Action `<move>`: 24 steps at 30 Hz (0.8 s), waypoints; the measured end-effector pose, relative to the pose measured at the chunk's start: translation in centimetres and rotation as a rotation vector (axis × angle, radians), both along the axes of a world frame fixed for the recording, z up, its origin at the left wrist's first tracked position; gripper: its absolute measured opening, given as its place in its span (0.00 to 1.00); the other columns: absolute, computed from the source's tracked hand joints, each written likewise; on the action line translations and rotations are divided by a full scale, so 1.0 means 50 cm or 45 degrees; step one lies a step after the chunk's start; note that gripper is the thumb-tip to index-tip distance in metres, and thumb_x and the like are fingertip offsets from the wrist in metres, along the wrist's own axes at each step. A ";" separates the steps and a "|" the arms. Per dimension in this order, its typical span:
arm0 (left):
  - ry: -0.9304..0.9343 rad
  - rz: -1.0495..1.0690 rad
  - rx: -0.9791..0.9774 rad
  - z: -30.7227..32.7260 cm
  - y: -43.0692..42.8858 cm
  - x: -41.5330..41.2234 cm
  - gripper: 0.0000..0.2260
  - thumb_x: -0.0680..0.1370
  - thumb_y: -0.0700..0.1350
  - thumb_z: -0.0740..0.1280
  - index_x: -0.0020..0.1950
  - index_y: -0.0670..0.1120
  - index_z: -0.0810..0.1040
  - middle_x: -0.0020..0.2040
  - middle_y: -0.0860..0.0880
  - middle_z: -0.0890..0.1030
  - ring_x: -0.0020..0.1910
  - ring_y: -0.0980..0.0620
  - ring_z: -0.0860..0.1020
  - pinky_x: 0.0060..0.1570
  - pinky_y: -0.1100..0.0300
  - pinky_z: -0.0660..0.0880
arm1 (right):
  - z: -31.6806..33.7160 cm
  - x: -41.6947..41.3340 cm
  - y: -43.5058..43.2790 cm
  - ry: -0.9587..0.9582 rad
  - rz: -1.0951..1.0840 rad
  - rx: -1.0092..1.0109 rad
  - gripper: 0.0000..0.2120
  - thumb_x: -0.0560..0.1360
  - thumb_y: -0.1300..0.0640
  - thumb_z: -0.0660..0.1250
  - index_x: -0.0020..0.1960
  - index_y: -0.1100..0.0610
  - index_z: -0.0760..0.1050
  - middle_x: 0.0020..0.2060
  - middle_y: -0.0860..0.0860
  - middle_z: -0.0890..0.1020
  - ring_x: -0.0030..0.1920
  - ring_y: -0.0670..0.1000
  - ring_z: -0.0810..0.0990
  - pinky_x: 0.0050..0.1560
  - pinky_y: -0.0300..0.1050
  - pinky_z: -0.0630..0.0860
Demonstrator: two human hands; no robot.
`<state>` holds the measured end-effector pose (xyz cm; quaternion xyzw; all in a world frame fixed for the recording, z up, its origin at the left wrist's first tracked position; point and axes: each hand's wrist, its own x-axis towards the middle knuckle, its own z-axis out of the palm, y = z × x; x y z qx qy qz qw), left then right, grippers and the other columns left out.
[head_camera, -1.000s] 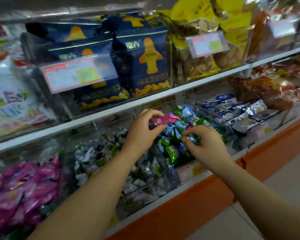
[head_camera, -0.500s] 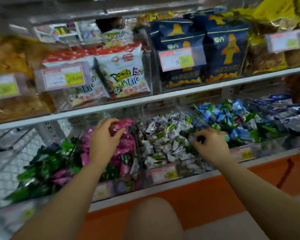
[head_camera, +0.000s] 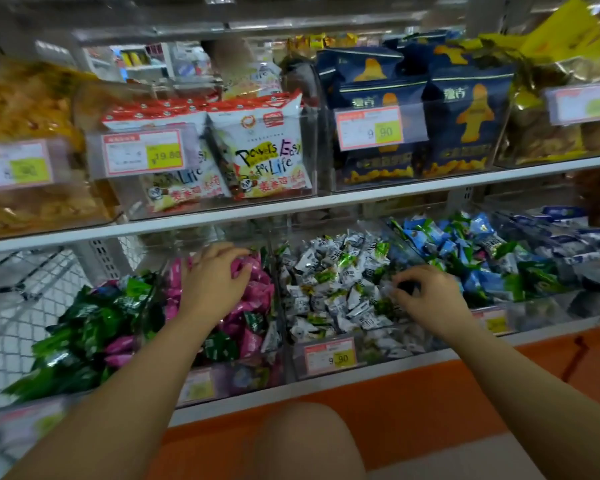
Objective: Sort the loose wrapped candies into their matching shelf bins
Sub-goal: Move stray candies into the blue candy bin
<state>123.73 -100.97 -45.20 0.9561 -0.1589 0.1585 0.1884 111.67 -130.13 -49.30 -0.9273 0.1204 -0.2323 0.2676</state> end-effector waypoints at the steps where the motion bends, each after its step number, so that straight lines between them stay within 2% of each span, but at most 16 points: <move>1: -0.027 -0.060 -0.037 0.010 -0.024 -0.008 0.13 0.79 0.52 0.62 0.63 0.56 0.75 0.68 0.51 0.70 0.66 0.47 0.69 0.69 0.42 0.61 | 0.004 -0.005 -0.007 -0.016 0.021 0.023 0.09 0.75 0.55 0.69 0.53 0.57 0.80 0.52 0.55 0.79 0.53 0.55 0.75 0.63 0.58 0.67; 3: -0.030 -0.200 -0.108 0.028 -0.085 -0.026 0.12 0.79 0.50 0.62 0.62 0.54 0.76 0.65 0.52 0.72 0.61 0.49 0.73 0.65 0.51 0.66 | 0.012 -0.016 -0.025 -0.048 0.021 0.029 0.08 0.75 0.57 0.69 0.52 0.58 0.80 0.50 0.57 0.80 0.53 0.56 0.75 0.63 0.59 0.68; 5: 0.010 -0.332 -0.157 0.040 -0.156 -0.047 0.11 0.80 0.48 0.62 0.61 0.52 0.77 0.63 0.52 0.72 0.57 0.51 0.74 0.55 0.60 0.67 | 0.016 -0.030 -0.051 -0.081 -0.012 0.029 0.07 0.75 0.58 0.69 0.52 0.58 0.80 0.51 0.57 0.80 0.56 0.57 0.75 0.63 0.58 0.69; 9: 0.096 -0.546 -0.152 0.036 -0.307 -0.077 0.10 0.81 0.49 0.61 0.61 0.53 0.76 0.65 0.52 0.71 0.57 0.51 0.73 0.51 0.60 0.66 | 0.012 -0.064 -0.117 -0.186 -0.083 0.031 0.08 0.76 0.59 0.68 0.53 0.59 0.80 0.53 0.55 0.80 0.56 0.55 0.77 0.58 0.51 0.74; 12: 0.171 -0.681 -0.125 0.021 -0.414 -0.085 0.09 0.81 0.50 0.61 0.60 0.54 0.76 0.63 0.53 0.71 0.52 0.52 0.74 0.48 0.60 0.68 | 0.000 -0.090 -0.181 -0.191 -0.172 0.047 0.07 0.75 0.59 0.68 0.52 0.58 0.80 0.52 0.55 0.81 0.55 0.56 0.77 0.54 0.50 0.74; 14: 0.184 -0.755 -0.108 0.014 -0.478 -0.087 0.09 0.81 0.48 0.61 0.60 0.54 0.76 0.64 0.53 0.71 0.51 0.53 0.74 0.50 0.60 0.68 | -0.017 -0.105 -0.231 -0.175 -0.221 0.041 0.06 0.74 0.59 0.69 0.51 0.56 0.81 0.51 0.54 0.81 0.54 0.57 0.78 0.53 0.53 0.76; 17: 0.202 -0.817 -0.057 0.007 -0.568 -0.082 0.10 0.81 0.48 0.61 0.62 0.52 0.75 0.66 0.52 0.71 0.59 0.52 0.73 0.55 0.59 0.68 | -0.035 -0.112 -0.294 -0.087 -0.294 0.046 0.08 0.74 0.59 0.69 0.53 0.54 0.81 0.53 0.53 0.81 0.55 0.56 0.78 0.53 0.54 0.76; 20: 0.244 -0.875 0.017 0.003 -0.649 -0.063 0.10 0.81 0.48 0.61 0.62 0.53 0.75 0.69 0.50 0.70 0.62 0.50 0.72 0.59 0.54 0.70 | -0.035 -0.106 -0.341 -0.084 -0.305 0.005 0.08 0.75 0.56 0.69 0.53 0.51 0.81 0.52 0.49 0.82 0.54 0.53 0.78 0.55 0.56 0.74; 24: 0.309 -0.947 0.232 -0.007 -0.742 -0.022 0.15 0.80 0.50 0.62 0.67 0.53 0.72 0.70 0.48 0.69 0.64 0.48 0.70 0.61 0.53 0.69 | -0.034 -0.103 -0.387 -0.093 -0.323 -0.013 0.09 0.75 0.53 0.68 0.54 0.49 0.80 0.54 0.49 0.81 0.57 0.56 0.75 0.58 0.59 0.71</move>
